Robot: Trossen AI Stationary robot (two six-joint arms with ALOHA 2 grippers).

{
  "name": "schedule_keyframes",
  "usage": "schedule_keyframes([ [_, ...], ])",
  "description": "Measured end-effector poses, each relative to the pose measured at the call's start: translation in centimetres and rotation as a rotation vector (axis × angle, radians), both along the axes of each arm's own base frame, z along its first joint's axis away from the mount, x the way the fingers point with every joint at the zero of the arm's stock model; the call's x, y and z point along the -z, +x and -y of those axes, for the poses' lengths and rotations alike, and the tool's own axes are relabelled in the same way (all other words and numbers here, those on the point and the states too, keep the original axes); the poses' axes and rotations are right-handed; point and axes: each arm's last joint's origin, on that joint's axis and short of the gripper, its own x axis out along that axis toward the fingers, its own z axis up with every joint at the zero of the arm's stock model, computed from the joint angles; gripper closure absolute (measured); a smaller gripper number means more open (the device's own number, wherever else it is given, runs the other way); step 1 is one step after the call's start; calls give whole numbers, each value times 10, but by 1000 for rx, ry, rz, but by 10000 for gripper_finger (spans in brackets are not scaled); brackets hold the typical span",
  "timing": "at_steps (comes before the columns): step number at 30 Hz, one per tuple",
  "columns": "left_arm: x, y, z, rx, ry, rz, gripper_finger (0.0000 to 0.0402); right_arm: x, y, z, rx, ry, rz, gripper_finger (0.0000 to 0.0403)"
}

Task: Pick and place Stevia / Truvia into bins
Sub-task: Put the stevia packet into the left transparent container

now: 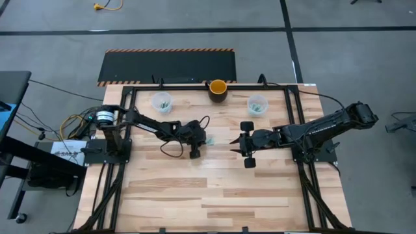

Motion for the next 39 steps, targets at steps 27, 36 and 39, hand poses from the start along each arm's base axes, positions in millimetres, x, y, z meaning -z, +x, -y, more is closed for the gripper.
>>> schedule_keyframes([
  [27,-107,-138,-36,-762,470,-397,401,0,0,0,0,0,4,282],
  [36,-82,-133,-62,-826,535,-555,401,0,0,0,3,6,4,282],
  [39,-81,-130,-64,-829,543,-541,399,0,0,0,3,6,4,282],
])
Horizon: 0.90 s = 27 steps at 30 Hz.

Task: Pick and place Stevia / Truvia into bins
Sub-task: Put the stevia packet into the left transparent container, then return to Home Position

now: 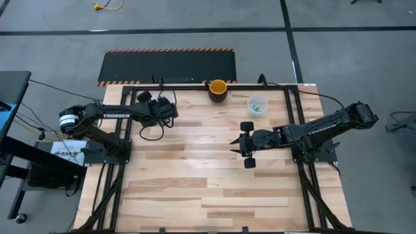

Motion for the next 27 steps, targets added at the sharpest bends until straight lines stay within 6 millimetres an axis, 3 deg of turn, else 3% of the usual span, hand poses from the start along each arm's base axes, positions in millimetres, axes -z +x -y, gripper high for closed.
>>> schedule_keyframes([
  [12,-1,5,-1,31,-6,42,359,0,0,0,1,1,-4,282],
  [27,-2,7,-2,31,15,51,249,0,0,0,6,8,-6,282],
])
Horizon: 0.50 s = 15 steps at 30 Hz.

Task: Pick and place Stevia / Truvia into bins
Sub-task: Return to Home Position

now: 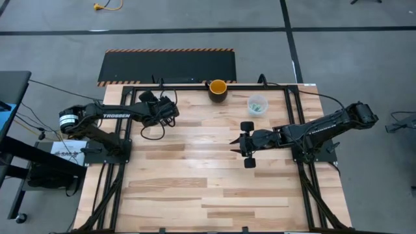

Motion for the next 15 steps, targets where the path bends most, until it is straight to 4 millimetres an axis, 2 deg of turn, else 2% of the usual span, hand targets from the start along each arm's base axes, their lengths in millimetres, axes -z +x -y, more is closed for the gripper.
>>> schedule_keyframes([
  [6,-13,0,13,39,45,60,242,2,0,6,-23,-71,-23,282],
  [11,-50,-4,46,137,152,279,245,4,-1,14,30,-44,-51,282],
  [15,-77,-19,79,270,131,471,246,1,2,19,75,-6,-17,282],
])
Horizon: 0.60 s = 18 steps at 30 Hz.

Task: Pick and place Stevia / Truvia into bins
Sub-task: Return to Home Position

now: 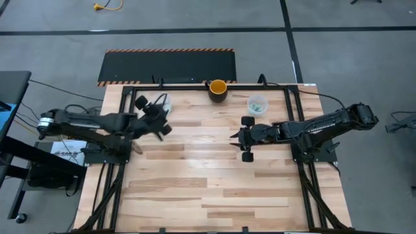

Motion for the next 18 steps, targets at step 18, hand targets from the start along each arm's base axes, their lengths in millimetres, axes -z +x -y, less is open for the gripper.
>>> schedule_keyframes([
  [18,24,-21,48,935,-101,438,246,-18,42,16,-193,497,341,282],
])
